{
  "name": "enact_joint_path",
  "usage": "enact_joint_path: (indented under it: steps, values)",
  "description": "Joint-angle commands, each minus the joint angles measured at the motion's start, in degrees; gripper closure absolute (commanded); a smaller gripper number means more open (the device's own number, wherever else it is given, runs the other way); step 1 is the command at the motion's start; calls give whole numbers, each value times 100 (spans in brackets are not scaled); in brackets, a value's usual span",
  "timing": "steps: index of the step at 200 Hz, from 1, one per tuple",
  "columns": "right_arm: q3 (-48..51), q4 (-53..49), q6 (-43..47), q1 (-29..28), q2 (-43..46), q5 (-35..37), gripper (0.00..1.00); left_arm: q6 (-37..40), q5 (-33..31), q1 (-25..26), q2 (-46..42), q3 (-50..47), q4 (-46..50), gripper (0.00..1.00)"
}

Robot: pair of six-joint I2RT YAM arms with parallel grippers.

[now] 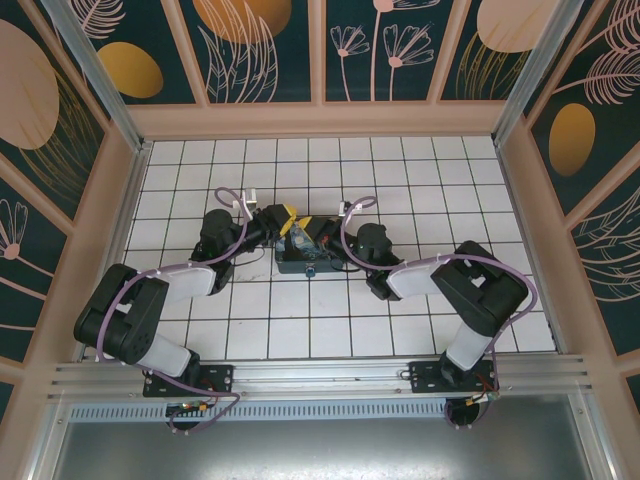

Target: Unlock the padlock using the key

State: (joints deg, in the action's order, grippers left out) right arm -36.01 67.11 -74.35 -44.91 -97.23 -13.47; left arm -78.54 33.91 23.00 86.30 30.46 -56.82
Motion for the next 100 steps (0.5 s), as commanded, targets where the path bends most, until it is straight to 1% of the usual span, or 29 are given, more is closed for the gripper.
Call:
enact_joint_path:
  steps: [1, 20, 36, 69, 83, 88, 100]
  values:
    - [-170, 354, -62, -53, -74, 20, 100, 1, -33, 28, 23, -39, -250, 74]
    - [-193, 338, -62, -54, -89, 12, 100, -8, -40, 29, 49, -40, -261, 77]
    - [-205, 339, -58, -61, -108, -5, 100, -11, -57, 29, 62, -38, -277, 81]
    - [-248, 323, -50, -71, -140, -56, 100, -3, -41, 24, 75, 16, -273, 100]
    - [-262, 179, 7, -64, -95, -59, 100, 13, -29, 29, 63, 28, -268, 100]
    - [-273, 61, 43, -55, -52, -46, 94, 23, -27, 29, 58, 35, -256, 100]
    - [-275, -333, 170, -37, 101, 57, 65, 40, -33, 28, 28, 30, -236, 100]
